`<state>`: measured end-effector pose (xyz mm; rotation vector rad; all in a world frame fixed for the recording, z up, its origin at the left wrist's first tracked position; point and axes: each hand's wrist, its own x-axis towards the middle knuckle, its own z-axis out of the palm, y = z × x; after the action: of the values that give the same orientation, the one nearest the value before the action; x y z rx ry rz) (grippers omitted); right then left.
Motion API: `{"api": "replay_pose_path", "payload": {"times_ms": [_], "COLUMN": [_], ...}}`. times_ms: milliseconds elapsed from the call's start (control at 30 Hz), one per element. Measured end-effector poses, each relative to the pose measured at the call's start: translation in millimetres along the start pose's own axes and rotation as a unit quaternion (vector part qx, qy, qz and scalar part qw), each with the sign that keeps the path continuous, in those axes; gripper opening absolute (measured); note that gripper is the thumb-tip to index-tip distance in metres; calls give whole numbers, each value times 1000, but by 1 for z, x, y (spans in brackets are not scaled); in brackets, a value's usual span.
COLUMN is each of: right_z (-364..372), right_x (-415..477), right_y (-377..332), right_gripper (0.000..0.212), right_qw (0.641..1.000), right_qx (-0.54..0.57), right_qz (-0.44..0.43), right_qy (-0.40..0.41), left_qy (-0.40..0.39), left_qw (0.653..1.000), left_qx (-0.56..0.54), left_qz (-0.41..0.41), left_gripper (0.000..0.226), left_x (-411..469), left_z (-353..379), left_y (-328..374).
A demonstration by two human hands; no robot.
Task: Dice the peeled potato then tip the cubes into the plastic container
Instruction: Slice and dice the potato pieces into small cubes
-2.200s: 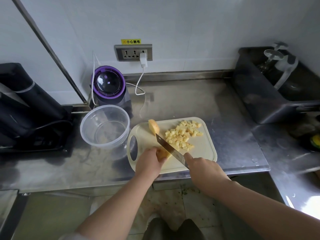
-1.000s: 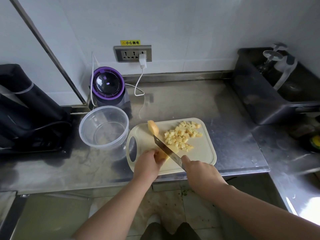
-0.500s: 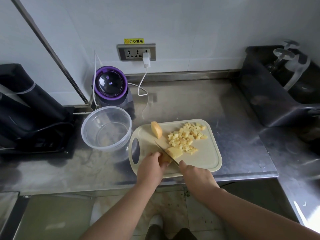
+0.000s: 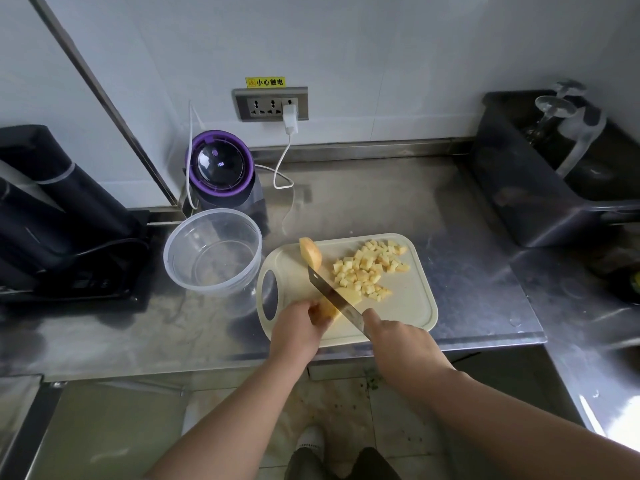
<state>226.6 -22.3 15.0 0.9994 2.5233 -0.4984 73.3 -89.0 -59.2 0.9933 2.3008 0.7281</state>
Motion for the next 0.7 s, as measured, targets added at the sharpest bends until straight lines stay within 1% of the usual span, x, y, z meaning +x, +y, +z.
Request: {"api": "replay_pose_path", "payload": {"times_ms": [100,300,400,567,700], "right_z": [1,0,3,12,9], "right_x": [-2,0,7,25,28], "right_y": [-1,-5,-5,-9,-7], "right_gripper": [44,46,48,41,39], "right_qw": [1000,999,999,998,999], "right_qx": [-3,-36,-38,-42,-33], "right_qz": [2,-15,-19,-15,-1], "right_qy": [0,-5,-14,-37,-41], "left_qy": [-2,3,9,15,10], "left_qw": [1000,1000,1000,1000,1000], "left_qx": [1,10,15,24,17], "left_qz": [-5,3,3,3,-4], "left_gripper": [34,30,31,35,39], "left_x": [0,1,1,2,2], "left_z": [0,1,2,4,3], "left_y": [1,0,0,-1,-1]}}
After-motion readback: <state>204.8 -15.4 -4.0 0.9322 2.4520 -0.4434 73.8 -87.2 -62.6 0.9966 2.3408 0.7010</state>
